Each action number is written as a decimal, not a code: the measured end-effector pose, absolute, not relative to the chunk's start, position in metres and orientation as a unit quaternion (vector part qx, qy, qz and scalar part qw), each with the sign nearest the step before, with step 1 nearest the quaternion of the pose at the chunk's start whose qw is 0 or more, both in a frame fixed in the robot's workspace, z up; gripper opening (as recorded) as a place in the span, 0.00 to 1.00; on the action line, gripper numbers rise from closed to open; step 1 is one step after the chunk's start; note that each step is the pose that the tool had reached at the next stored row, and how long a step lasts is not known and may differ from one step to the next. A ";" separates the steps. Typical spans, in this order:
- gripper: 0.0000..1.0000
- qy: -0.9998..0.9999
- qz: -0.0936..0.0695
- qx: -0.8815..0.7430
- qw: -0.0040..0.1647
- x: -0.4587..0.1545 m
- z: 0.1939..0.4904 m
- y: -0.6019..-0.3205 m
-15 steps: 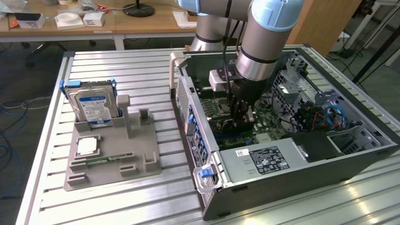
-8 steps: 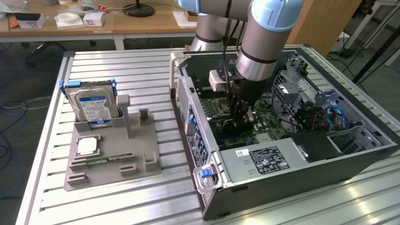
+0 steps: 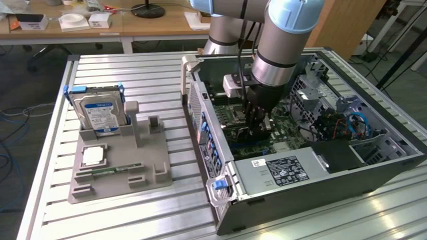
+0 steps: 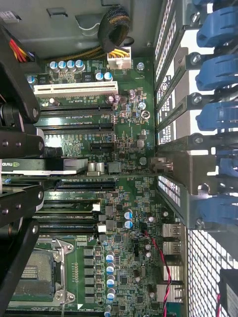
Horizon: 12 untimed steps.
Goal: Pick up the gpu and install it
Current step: 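Insert the gpu into the slot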
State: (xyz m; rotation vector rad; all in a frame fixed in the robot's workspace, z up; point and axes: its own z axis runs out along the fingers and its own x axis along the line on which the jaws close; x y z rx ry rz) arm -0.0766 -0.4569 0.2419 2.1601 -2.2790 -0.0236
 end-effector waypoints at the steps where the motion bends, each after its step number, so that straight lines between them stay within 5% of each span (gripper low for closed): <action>1: 0.26 -0.726 -0.008 0.688 0.001 -0.077 0.242 -0.457; 12: 0.26 -0.726 -0.011 0.688 0.005 -0.075 0.251 -0.460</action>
